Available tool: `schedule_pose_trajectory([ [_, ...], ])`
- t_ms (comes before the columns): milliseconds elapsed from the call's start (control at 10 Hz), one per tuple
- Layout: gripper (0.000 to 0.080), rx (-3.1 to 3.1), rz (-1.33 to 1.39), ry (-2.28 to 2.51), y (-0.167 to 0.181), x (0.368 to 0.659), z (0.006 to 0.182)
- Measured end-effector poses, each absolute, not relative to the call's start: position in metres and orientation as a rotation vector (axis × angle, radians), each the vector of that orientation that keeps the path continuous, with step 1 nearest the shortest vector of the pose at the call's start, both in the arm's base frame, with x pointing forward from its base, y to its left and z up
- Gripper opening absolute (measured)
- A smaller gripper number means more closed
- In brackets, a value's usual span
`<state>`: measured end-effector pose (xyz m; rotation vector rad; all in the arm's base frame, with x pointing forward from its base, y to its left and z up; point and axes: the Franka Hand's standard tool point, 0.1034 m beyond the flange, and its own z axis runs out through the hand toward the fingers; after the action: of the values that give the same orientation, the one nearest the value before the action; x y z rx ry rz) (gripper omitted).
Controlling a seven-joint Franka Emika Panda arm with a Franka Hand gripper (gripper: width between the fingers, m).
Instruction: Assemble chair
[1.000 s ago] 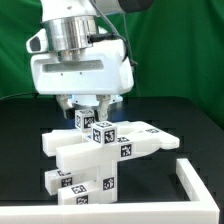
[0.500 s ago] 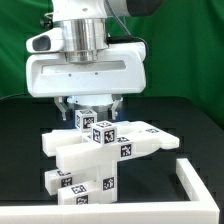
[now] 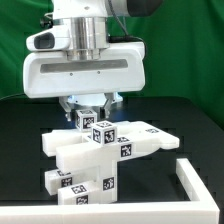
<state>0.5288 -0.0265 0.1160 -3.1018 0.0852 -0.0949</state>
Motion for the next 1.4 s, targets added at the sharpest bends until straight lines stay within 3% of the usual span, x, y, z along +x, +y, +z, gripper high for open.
schedule_pose_trajectory([
  [700, 0.0284, -2.731, -0.118, 1.351, -0.027, 0.5332, 0.1153],
  [1000, 0.0284, -2.706, -0.121, 1.369, -0.0273, 0.534, 0.1154],
  [1100, 0.0344, -2.735, -0.122, 1.322, -0.0276, 0.5337, 0.115],
  [1200, 0.0565, -2.891, -0.106, 1.005, -0.0288, 0.532, 0.1146],
  [1300, 0.0565, -2.991, -0.062, 0.705, -0.0313, 0.534, 0.1174],
  [1400, 0.0627, -3.025, -0.041, 0.56, -0.0301, 0.5347, 0.1185],
])
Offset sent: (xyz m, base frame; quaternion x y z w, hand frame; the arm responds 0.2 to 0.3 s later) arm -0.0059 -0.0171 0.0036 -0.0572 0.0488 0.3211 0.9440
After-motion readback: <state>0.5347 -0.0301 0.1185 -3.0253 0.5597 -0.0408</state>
